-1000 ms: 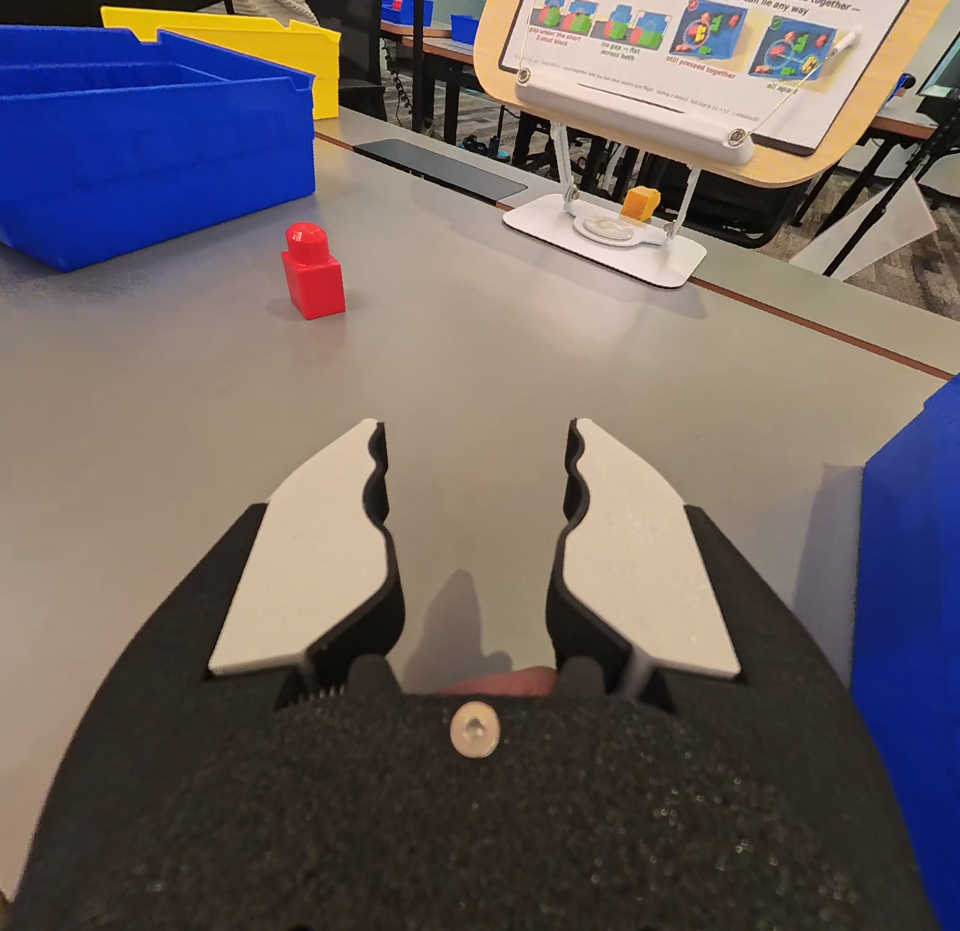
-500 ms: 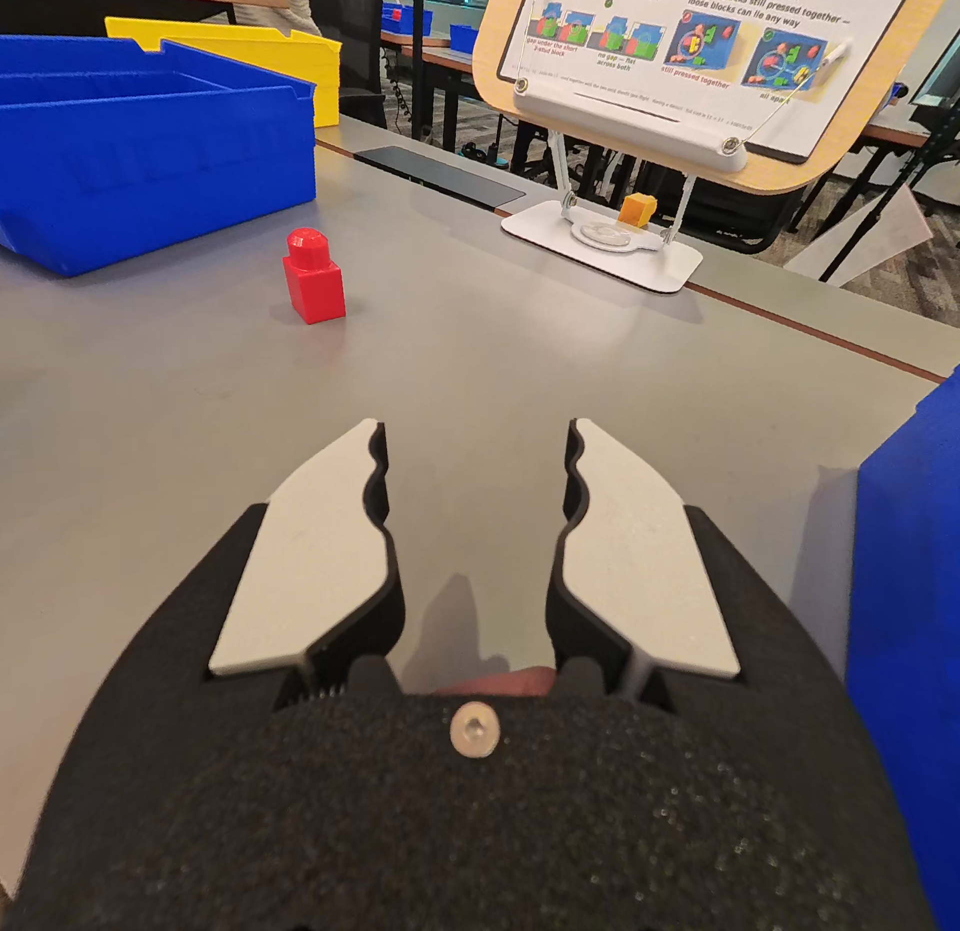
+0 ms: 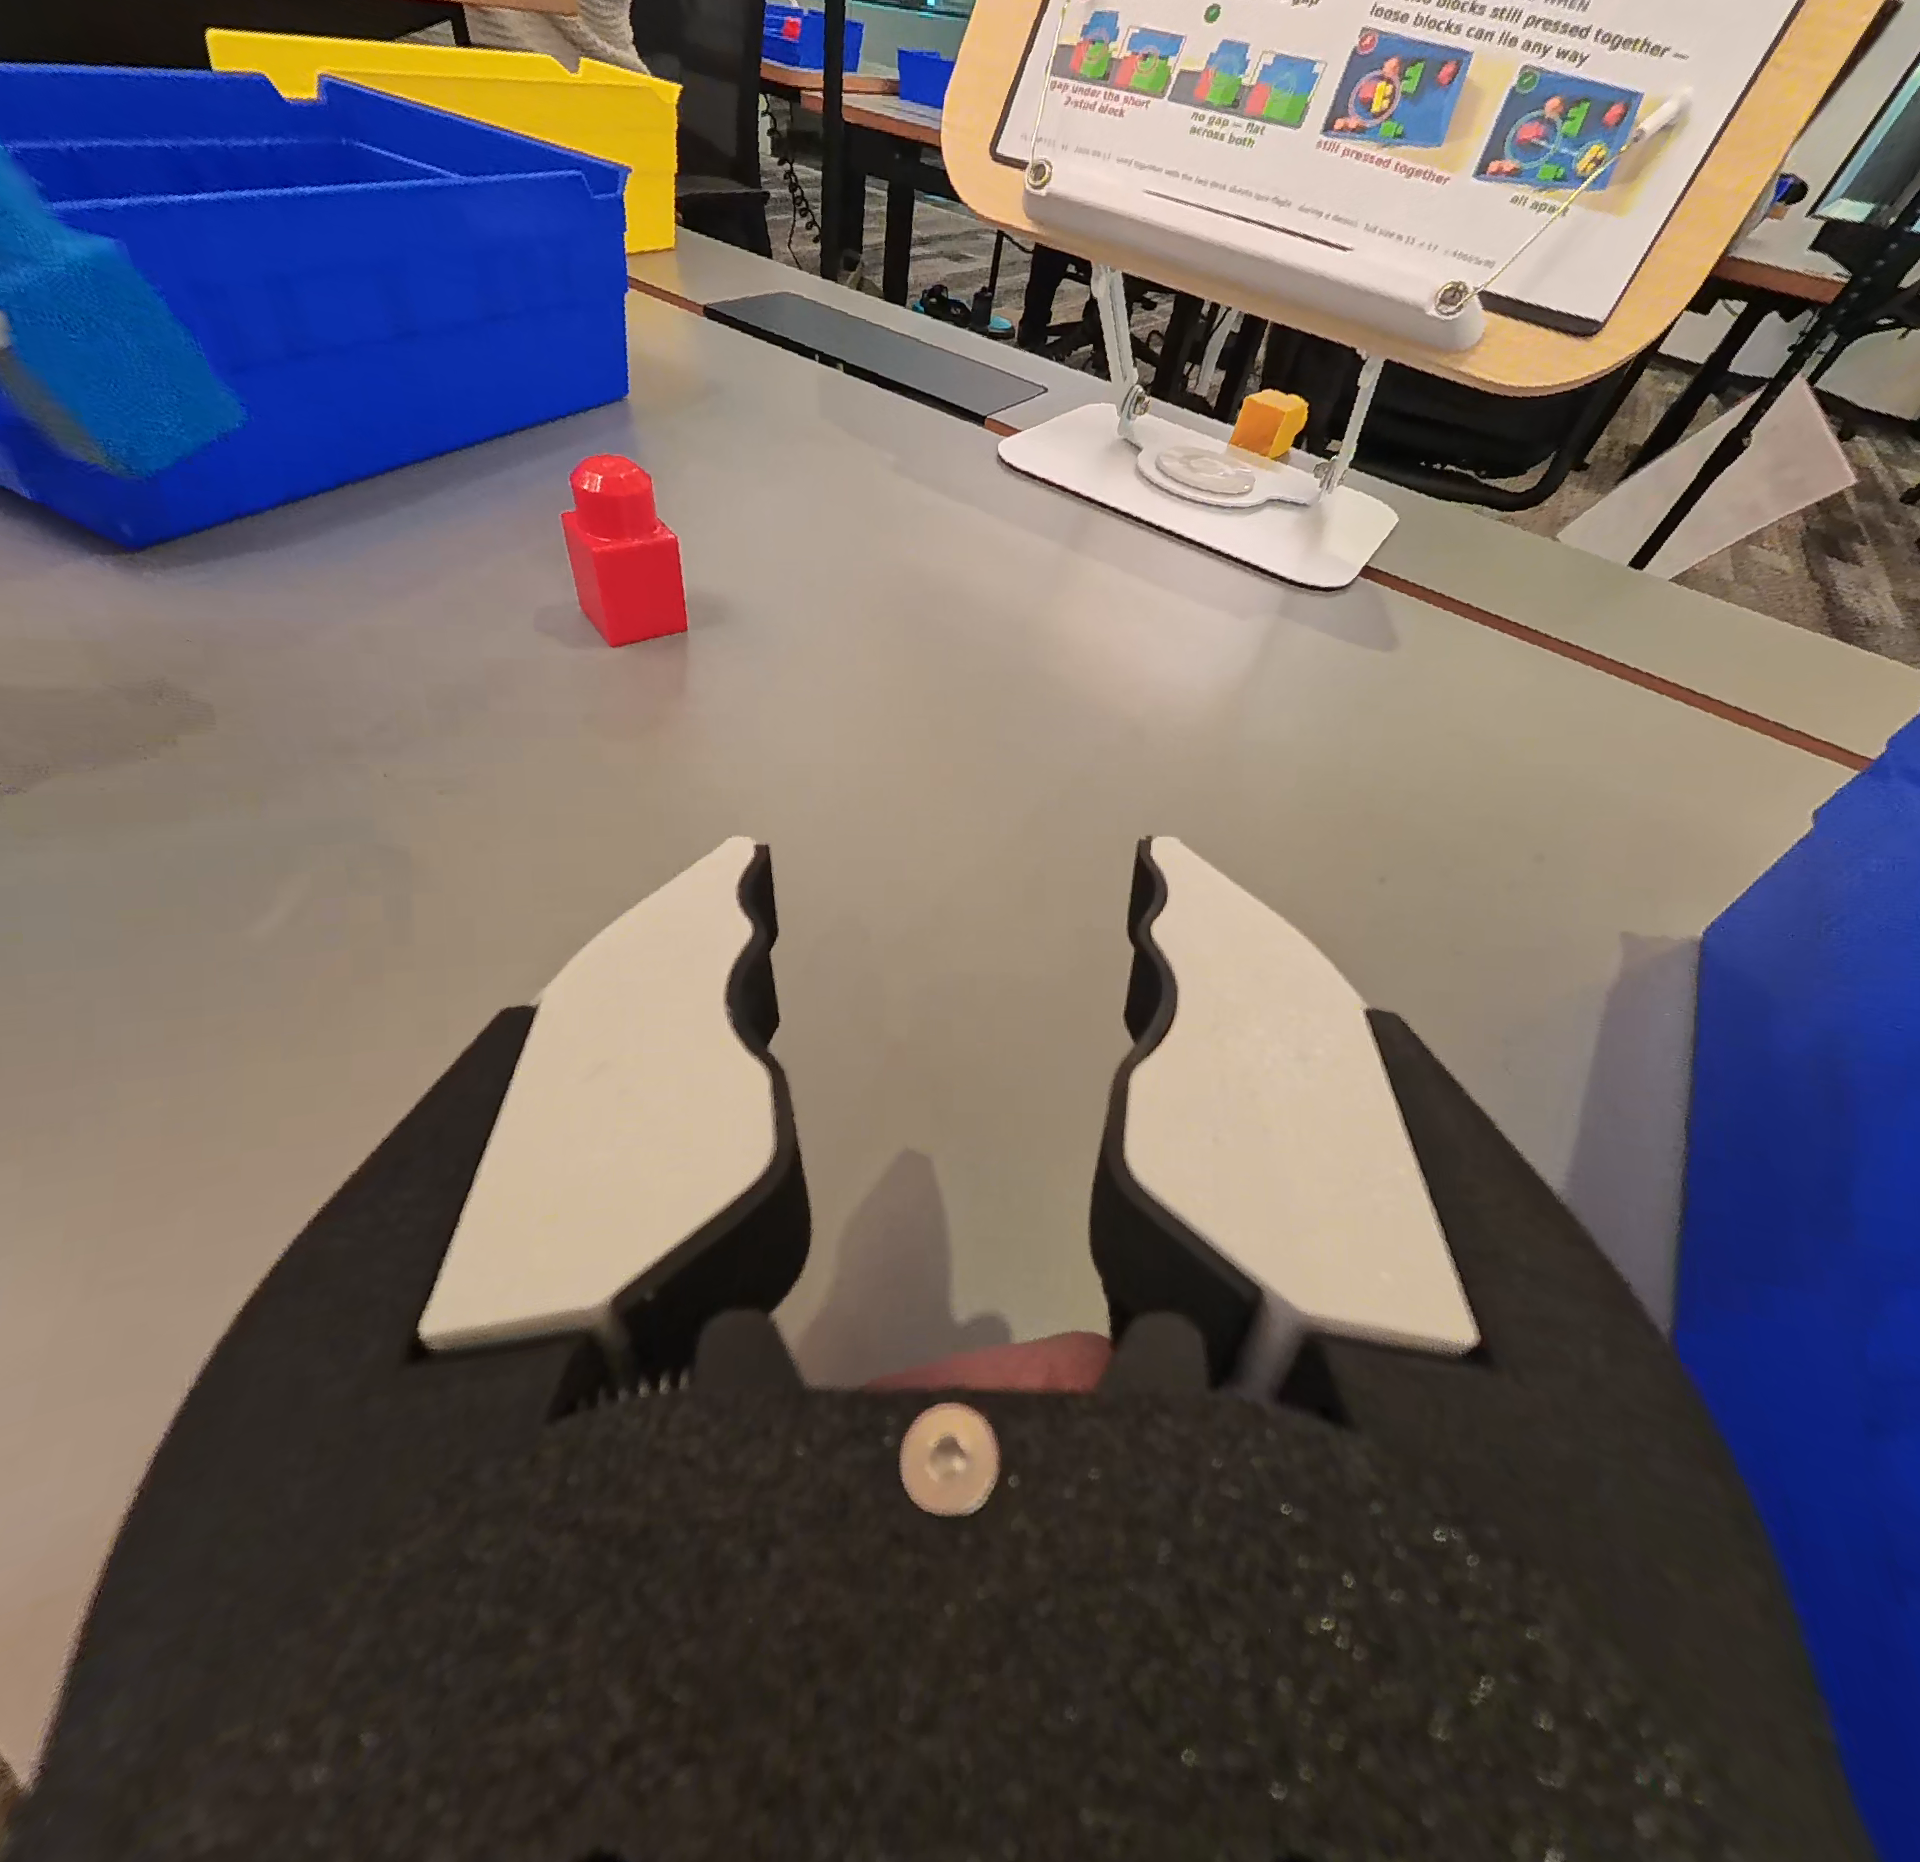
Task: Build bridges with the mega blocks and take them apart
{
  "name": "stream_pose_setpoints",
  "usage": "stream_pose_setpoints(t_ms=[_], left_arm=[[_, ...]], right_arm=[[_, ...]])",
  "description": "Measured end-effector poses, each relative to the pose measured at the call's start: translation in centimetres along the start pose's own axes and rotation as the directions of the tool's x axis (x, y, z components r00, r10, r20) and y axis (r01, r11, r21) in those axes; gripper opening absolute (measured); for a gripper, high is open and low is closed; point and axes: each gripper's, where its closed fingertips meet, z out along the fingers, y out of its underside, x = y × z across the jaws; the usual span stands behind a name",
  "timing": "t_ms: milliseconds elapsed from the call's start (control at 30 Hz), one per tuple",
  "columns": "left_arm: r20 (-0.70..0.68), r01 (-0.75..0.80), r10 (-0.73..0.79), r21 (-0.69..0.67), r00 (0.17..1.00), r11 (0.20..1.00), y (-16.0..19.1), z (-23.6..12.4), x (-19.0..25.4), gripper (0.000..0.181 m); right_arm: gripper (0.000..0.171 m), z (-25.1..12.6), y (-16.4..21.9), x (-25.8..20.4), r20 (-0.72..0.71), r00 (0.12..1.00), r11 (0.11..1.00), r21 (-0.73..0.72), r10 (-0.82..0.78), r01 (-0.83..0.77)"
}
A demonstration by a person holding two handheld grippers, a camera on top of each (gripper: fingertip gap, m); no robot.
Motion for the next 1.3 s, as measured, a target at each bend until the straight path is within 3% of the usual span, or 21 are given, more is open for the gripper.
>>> stream_pose_setpoints(t_ms=[200,333,567,1300], left_arm=[[-0.212,-0.11,0.098,-0.045,0.972,0.993,-1.7,7.7,1.0,0.039],[-0.326,-0.215,0.181,-0.072,0.928,0.974,-1.3,11.0,2.3,0.039],[-0.37,-0.323,0.238,-0.187,0.898,0.928,1.4,14.8,2.2,0.039],[-0.345,-0.277,0.2,-0.188,0.917,0.942,0.8,15.0,1.6,0.043]], right_arm=[[0.064,0.0,0.0,0.0,0.004,1.0,1.0,0.001,0.003,-0.003],[0.064,0.0,0.0,0.1,0.005,1.0,1.0,0.003,0.008,-0.008],[0.064,-0.2,-0.1,0.3,0.003,1.0,1.0,0.004,0.011,-0.011],[0.064,-0.4,-0.2,0.6,-0.003,1.0,1.0,0.006,0.01,-0.01]])
